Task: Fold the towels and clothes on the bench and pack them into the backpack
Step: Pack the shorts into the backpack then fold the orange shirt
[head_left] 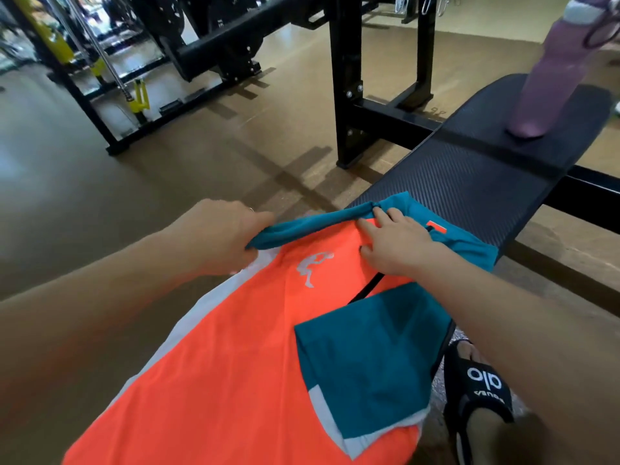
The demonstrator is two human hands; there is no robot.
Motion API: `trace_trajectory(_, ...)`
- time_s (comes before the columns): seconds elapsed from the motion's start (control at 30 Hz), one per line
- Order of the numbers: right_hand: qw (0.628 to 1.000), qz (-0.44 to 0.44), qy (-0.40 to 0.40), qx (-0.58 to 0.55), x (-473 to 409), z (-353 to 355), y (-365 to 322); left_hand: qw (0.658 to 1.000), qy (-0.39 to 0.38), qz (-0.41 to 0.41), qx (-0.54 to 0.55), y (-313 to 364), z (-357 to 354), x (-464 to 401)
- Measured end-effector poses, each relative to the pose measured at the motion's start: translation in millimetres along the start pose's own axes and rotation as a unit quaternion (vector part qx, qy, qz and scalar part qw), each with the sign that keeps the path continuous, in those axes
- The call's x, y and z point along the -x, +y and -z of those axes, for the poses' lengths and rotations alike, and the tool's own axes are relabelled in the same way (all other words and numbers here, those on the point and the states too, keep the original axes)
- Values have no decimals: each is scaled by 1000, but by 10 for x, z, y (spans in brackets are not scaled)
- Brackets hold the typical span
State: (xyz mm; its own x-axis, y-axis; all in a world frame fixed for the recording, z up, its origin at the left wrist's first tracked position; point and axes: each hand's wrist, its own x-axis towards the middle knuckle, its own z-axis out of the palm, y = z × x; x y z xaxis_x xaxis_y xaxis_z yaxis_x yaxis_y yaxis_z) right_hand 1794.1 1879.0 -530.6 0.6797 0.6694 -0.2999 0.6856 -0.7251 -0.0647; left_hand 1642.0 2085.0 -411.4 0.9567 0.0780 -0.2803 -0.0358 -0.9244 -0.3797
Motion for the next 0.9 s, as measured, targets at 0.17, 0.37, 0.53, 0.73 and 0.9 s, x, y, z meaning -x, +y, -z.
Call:
trace_trajectory(0.17, 999, 19, 32, 21, 167, 30, -100, 999, 0, -15, -36, 642, -396, 276)
trace_trajectory(0.37, 995, 37, 88, 26, 388, 26, -168, 988, 111, -101, -22, 984, -954, 534)
trace_trajectory(0.53, 981, 178, 65, -29, 458, -78, -407, 976, 198, -90, 31, 1106, -1008, 634)
trace_trajectory(0.73, 985, 168, 13, 43, 522, -190, -482, 981, 173, -84, 35, 1065, -1209, 719)
trace_trajectory(0.9, 987, 149, -23, 51, 565, -242, -491, 990, 104, -66, 71, 851, -1268, 907)
